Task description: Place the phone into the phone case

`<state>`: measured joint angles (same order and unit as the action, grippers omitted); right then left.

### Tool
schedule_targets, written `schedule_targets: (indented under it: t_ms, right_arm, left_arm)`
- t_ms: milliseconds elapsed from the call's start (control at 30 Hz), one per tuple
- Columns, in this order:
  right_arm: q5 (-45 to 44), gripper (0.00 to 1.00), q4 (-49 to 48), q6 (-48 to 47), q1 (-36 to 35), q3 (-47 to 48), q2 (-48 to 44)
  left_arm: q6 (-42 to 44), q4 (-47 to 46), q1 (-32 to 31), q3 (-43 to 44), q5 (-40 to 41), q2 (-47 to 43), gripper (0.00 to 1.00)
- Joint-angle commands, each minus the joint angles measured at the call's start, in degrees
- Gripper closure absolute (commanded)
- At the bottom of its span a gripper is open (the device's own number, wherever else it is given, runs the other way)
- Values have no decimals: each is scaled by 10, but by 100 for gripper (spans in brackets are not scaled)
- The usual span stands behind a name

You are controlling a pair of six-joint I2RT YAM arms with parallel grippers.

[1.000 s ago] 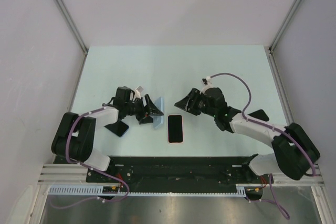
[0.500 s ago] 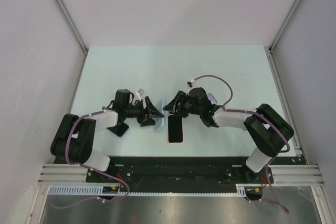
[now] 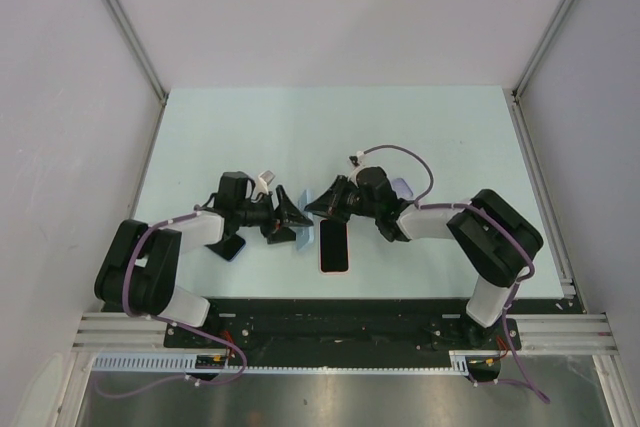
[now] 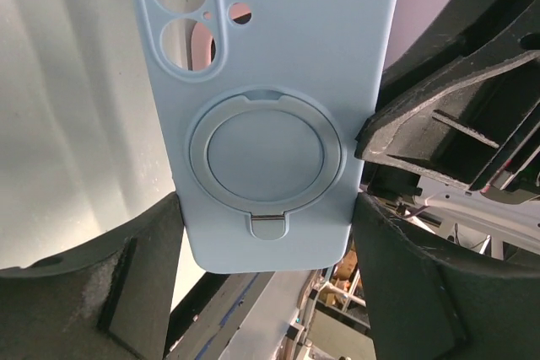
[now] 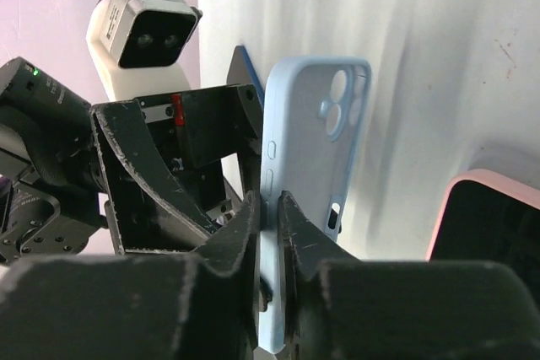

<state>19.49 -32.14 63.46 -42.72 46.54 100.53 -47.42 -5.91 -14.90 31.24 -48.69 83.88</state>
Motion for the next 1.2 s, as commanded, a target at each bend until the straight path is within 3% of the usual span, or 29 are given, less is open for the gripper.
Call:
schedule_targets:
  t_ms: [0, 133, 200, 233, 533, 567, 700, 900, 1167]
  right_arm:
    - [13, 100, -33, 18, -7, 14, -2]
    - [-15, 100, -4, 9, -14, 15, -29]
    - [-31, 100, 28, 2, -16, 20, -39]
    - [-35, 100, 41, -1, -18, 24, -42]
    - [-138, 100, 215, -53, -71, 85, -53]
    - [-153, 100, 238, -58, -77, 111, -52]
    - [-242, 100, 351, -75, -114, 171, -32]
    - [-349, 100, 465, -102, -170, 275, 39]
    - [-415, 100, 562, -121, -209, 388, 147]
  left_arm:
    - [16, 7, -3, 6, -21, -17, 41]
    - [54, 55, -3, 21, 8, -34, 13]
    - [73, 127, -3, 39, 32, -46, 8]
    - [89, 148, -2, 46, 61, -60, 1]
    - [126, 380, 0, 120, 310, -152, 0]
    - [122, 399, 1, 127, 388, -162, 0]
    - [81, 484, 21, 158, 560, -211, 0]
    - [60, 503, 93, 145, 598, -257, 0]
    - [0, 567, 164, 158, 646, -203, 2]
